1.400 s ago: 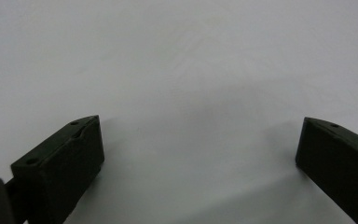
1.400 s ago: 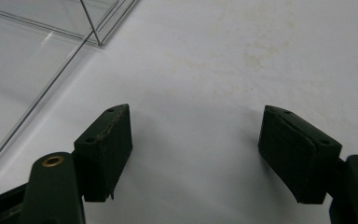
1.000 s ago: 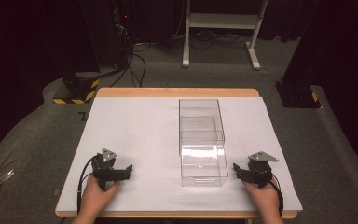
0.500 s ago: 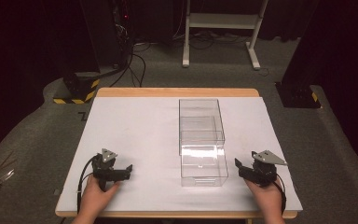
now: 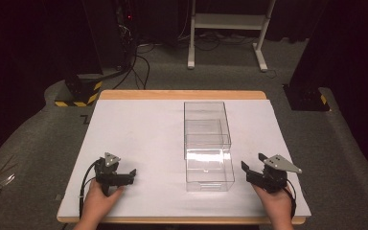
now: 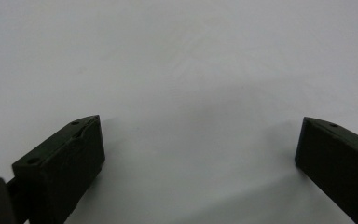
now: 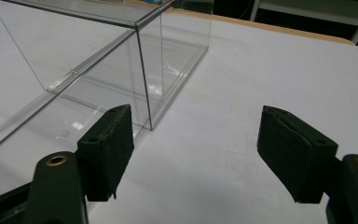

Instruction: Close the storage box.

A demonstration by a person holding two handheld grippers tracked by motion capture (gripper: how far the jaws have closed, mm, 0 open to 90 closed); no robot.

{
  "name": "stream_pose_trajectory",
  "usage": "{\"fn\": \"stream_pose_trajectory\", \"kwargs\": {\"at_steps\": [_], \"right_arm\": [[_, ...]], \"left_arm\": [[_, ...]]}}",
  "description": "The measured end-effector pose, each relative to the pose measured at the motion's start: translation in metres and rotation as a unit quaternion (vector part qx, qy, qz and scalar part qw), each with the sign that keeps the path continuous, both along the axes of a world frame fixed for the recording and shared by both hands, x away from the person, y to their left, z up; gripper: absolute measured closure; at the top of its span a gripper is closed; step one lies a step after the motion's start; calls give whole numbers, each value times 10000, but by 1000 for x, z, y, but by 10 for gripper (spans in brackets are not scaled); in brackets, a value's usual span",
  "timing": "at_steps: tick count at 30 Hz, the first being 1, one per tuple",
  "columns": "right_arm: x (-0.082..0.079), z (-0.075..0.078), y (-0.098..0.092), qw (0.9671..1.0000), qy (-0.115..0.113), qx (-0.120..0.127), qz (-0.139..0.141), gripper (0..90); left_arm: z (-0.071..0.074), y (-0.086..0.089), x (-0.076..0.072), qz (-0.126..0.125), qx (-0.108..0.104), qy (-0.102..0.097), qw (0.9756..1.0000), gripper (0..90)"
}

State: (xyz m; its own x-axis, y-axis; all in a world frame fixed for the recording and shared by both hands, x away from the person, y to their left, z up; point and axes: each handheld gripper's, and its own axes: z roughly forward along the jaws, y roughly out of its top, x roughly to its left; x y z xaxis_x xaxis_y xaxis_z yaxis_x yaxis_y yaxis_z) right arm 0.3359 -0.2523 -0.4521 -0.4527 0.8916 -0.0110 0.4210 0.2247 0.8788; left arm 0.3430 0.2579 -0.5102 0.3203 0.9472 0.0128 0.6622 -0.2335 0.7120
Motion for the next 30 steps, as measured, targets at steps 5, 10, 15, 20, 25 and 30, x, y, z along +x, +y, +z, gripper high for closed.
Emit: {"fn": "stream_pose_trajectory", "kwargs": {"at_steps": [5,10,15,20,25,30], "right_arm": [[-8,2,-1,9998,-41,127,116,280],[-18,4,-2,9995,-108,259,166,280],[-22,7,-3,9989,-188,371,221,280],[-23,7,-2,9988,-135,396,270,251],[-29,11,-2,9981,-185,475,343,228],[-36,13,3,9972,-212,530,490,217]], "left_arm": [[0,0,0,-1,-12,4,10000,15],[0,0,0,0,-9,3,10000,15],[0,0,0,-1,-9,0,10000,15],[0,0,0,1,-5,0,10000,15],[0,0,0,2,-6,1,10000,15],[0,0,0,-12,9,9,10000,15]]}}
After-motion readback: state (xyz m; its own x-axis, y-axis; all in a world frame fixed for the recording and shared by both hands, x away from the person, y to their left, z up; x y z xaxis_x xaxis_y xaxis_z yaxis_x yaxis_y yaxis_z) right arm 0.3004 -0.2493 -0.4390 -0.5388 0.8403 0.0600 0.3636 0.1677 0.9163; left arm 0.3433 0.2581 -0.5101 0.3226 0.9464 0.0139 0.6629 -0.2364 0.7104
